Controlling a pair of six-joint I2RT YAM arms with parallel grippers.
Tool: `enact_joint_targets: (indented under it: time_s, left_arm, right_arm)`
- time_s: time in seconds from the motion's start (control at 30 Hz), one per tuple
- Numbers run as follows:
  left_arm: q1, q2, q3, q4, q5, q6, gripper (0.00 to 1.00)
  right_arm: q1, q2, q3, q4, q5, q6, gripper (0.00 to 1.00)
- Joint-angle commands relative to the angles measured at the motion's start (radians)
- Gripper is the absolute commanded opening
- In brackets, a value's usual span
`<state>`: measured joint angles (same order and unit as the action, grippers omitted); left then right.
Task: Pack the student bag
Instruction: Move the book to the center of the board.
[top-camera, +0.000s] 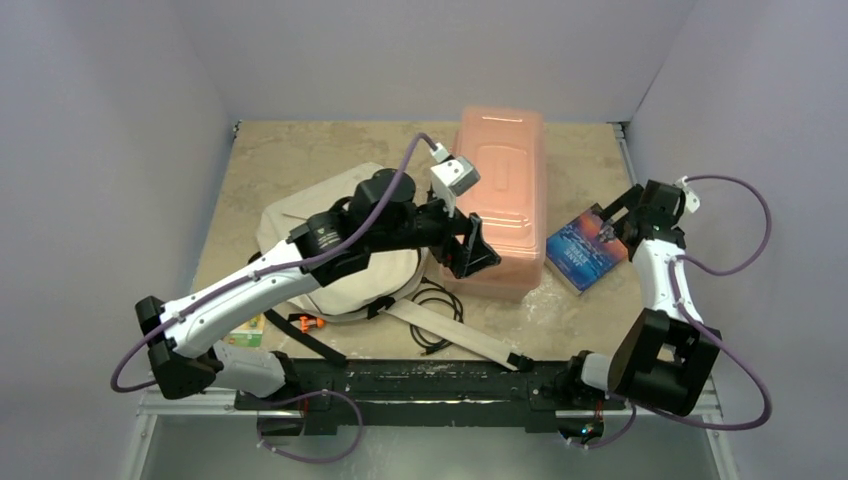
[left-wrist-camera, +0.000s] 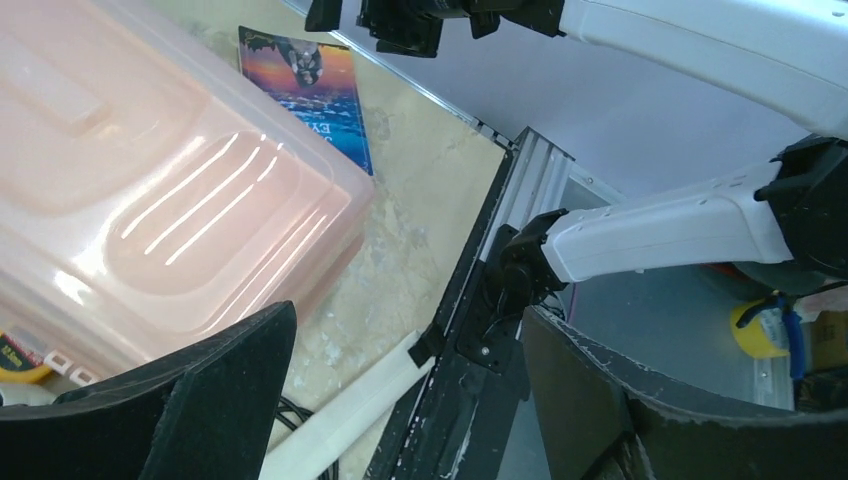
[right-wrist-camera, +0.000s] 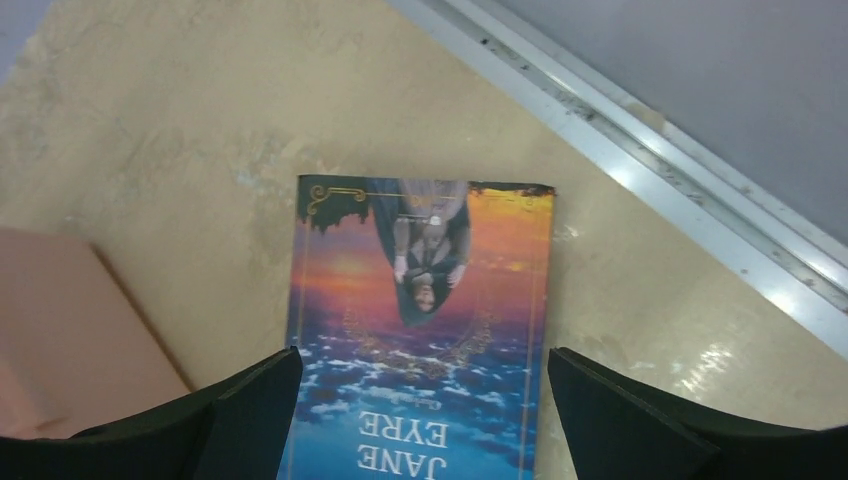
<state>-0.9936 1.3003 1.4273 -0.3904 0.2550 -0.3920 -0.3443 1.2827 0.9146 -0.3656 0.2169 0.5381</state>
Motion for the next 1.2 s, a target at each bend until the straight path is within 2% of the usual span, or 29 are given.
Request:
enact_joint_targets:
  time_s: [0.0,0.1,0.23,0.33,0.5,0.53,0.6,0.67,0.8,0.9,1.17]
  left_arm:
    - [-0.063,0.061,0.102,-0.013,-0.120,0.077,0.82]
    - [-0.090,0.048,0.095,-0.024,-0.149,0.064,0.82]
    - [-0.119,-0.003,0.053,-0.075,-0.169,0.055,0.82]
    - [-0.140,-0.064,0.002,-0.109,-0.182,0.053,0.82]
    - [-0.152,-0.157,-0.068,-0.152,-0.199,0.044,0.82]
    - [-0.152,-0.177,-0.082,-0.157,-0.201,0.038,0.82]
    - [-0.154,-0.201,-0.101,-0.161,-0.200,0.027,0.82]
    - [-0.154,-0.219,-0.111,-0.162,-0.194,0.020,0.82]
    - [-0.154,-0.240,-0.125,-0.148,-0.180,0.018,0.82]
    - [-0.155,-0.240,-0.136,-0.132,-0.166,0.010,0.82]
    - [-0.157,-0.255,-0.151,-0.117,-0.128,-0.003,0.82]
  right_arm:
    - [-0.012,0.009,0.013,0.226,-0.190,0.039,0.97]
    - [-0.010,0.135,0.126,0.255,-0.205,0.039,0.97]
    - [-0.003,0.420,0.379,0.152,-0.286,0.039,0.97]
    - [0.058,0.590,0.556,0.076,-0.285,0.039,0.97]
    - [0.189,0.693,0.667,0.041,-0.149,0.039,0.97]
    - [0.197,0.721,0.695,0.008,-0.108,-0.201,0.97]
    - [0.211,0.771,0.725,-0.100,0.012,-0.188,0.97]
    - [0.215,0.795,0.723,-0.168,0.104,-0.155,0.96]
    - [0.217,0.776,0.651,-0.183,0.217,-0.183,0.96]
    - [0.217,0.742,0.587,-0.201,0.234,-0.190,0.96]
    - [0.242,0.525,0.250,-0.150,0.184,-0.167,0.93]
